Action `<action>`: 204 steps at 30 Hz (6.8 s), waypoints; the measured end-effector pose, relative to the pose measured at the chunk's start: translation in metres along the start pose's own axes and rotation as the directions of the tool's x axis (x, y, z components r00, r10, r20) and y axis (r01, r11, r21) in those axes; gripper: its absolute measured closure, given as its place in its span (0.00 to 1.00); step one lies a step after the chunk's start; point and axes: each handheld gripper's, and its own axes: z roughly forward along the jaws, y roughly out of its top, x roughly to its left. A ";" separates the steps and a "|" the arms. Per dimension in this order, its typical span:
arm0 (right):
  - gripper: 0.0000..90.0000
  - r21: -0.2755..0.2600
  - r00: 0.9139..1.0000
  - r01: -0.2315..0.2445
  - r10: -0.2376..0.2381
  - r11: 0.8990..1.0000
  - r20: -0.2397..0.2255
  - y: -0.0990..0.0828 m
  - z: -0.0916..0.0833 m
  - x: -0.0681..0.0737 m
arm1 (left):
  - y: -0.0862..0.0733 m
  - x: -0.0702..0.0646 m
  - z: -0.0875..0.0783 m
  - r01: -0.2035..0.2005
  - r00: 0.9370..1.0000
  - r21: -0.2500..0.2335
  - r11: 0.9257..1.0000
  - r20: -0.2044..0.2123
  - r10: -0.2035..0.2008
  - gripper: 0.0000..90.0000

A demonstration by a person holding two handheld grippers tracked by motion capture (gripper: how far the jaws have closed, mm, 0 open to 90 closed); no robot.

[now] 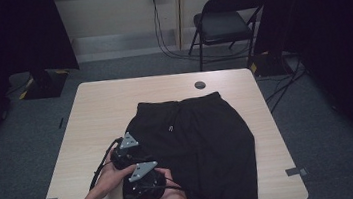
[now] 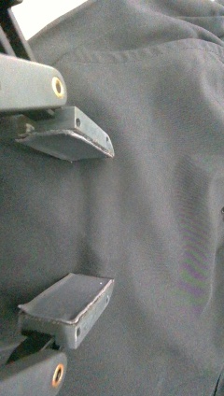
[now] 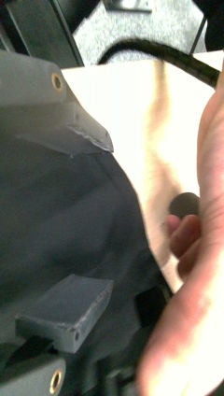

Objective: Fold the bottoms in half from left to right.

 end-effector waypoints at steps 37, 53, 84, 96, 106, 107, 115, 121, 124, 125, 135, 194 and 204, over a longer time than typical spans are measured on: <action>0.94 0.004 0.999 -0.012 0.012 1.000 0.043 0.000 0.012 -0.003 | 0.006 0.045 -0.023 0.076 0.991 -0.006 0.997 -0.106 -0.076 0.31; 0.90 0.008 1.000 -0.025 0.025 1.000 0.002 -0.007 0.004 0.001 | 0.011 0.072 0.003 0.126 0.977 -0.022 0.992 -0.169 -0.128 0.39; 0.98 -0.012 0.997 -0.032 0.033 0.999 0.072 0.008 0.020 0.001 | 0.016 0.082 0.009 0.211 0.976 -0.067 0.975 -0.039 -0.214 0.98; 0.99 -0.131 0.997 -0.046 0.054 0.990 0.056 0.034 -0.023 -0.006 | 0.032 0.092 -0.022 0.279 0.959 -0.185 0.942 0.009 -0.282 0.98; 0.99 -0.204 0.997 -0.070 0.076 0.977 0.026 0.055 -0.051 -0.008 | 0.051 0.095 -0.043 0.308 0.951 -0.255 0.916 0.049 -0.306 0.98; 0.99 -0.211 0.997 -0.069 0.076 0.975 0.023 0.058 -0.053 -0.008 | 0.054 0.095 -0.046 0.300 0.953 -0.257 0.919 0.044 -0.299 0.98; 0.99 -0.284 0.998 -0.053 0.058 0.957 0.011 0.084 -0.075 -0.008 | 0.080 0.099 -0.078 0.312 0.948 -0.351 0.883 0.059 -0.312 0.99; 0.99 -0.346 1.000 -0.003 0.011 0.938 0.020 0.112 -0.097 -0.007 | 0.106 0.102 -0.112 0.284 0.955 -0.437 0.854 0.053 -0.290 0.99; 0.99 -0.397 0.999 0.029 -0.020 0.918 0.029 0.133 -0.119 -0.005 | 0.120 0.101 -0.127 0.265 0.960 -0.466 0.844 0.048 -0.275 0.99; 0.99 -0.428 0.999 0.037 -0.026 0.903 0.031 0.143 -0.131 -0.004 | 0.130 0.100 -0.139 0.249 0.964 -0.492 0.834 0.044 -0.261 0.99; 0.99 -0.493 0.999 0.020 -0.004 0.870 0.034 0.128 -0.159 -0.011 | 0.144 0.081 -0.122 0.215 0.974 -0.469 0.856 0.043 -0.222 0.99; 0.80 -0.062 0.967 -0.184 0.191 0.981 0.165 -0.071 -0.116 -0.083 | 0.012 -0.014 0.002 0.035 0.995 0.035 0.999 0.095 -0.038 0.74; 0.71 0.010 0.967 -0.186 0.181 0.983 0.182 -0.058 -0.066 -0.091 | 0.029 0.022 0.025 0.053 0.997 0.003 0.999 -0.047 -0.052 0.86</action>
